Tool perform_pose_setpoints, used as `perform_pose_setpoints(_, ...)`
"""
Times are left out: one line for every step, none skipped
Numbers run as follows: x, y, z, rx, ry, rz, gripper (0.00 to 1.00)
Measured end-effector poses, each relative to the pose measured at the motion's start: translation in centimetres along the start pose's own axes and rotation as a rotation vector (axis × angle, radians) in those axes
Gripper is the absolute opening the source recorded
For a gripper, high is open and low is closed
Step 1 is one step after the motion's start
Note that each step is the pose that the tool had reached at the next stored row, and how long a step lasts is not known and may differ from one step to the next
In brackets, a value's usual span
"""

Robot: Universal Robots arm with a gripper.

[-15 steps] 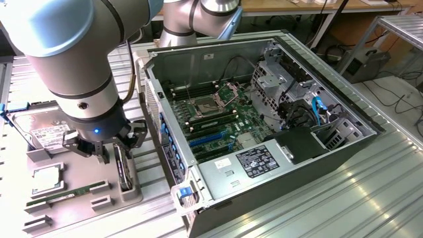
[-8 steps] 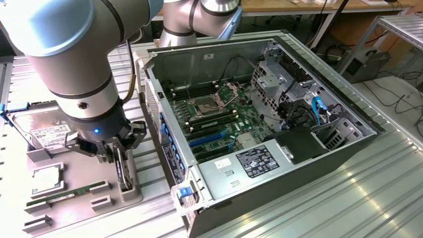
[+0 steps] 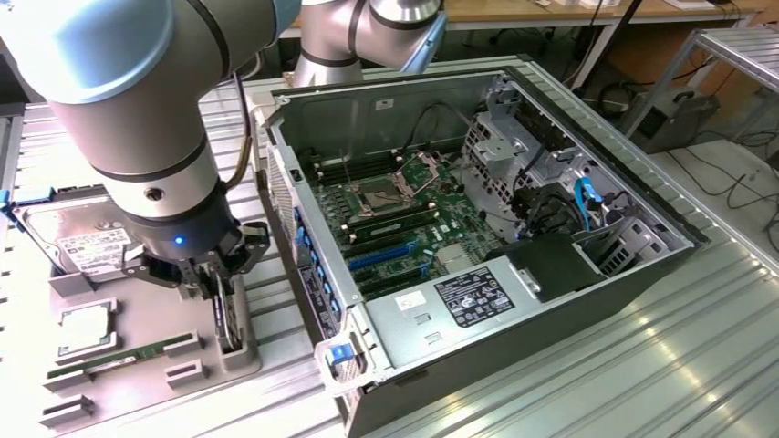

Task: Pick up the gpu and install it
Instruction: 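Pick up the gpu and move the gpu toward the slot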

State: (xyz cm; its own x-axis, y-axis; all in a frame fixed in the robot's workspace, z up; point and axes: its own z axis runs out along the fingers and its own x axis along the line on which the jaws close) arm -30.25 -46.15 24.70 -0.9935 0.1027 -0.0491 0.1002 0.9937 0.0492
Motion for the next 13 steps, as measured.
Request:
perform_pose_setpoints(0.0, 0.0, -0.01, -0.0003, 0.001, -0.007, 0.27)
perform_pose_setpoints(-0.1, 0.01, -0.03, -0.0008, 0.0026, -0.018, 0.27)
perform_pose_setpoints(-0.1, 0.01, -0.07, -0.0011, 0.0042, -0.026, 0.27)
perform_pose_setpoints(-0.2, 0.02, -0.14, -0.0012, 0.0064, -0.035, 0.26)
perform_pose_setpoints(-0.2, 0.03, -0.22, -0.0015, 0.0081, -0.043, 0.26)
perform_pose_setpoints(-0.3, 0.04, -0.33, -0.0017, 0.0093, -0.048, 0.26)
perform_pose_setpoints(-0.4, 0.06, -0.45, -0.0019, 0.0104, -0.054, 0.26)
perform_pose_setpoints(-0.5, 0.07, -0.64, -0.0021, 0.0117, -0.059, 0.26)
perform_pose_setpoints(-0.6, 0.09, -0.77, -0.0023, 0.0126, -0.063, 0.26)
perform_pose_setpoints(-0.7, 0.09, -0.9, -0.0025, 0.0136, -0.068, 0.26)
perform_pose_setpoints(-0.8, 0.1, -0.99, -0.0027, 0.0144, -0.071, 0.26)
perform_pose_setpoints(-0.9, 0.1, -1.09, -0.0028, 0.0155, -0.076, 0.26)
perform_pose_setpoints(-1.0, 0.11, -1.17, -0.0028, 0.0162, -0.08, 0.26)
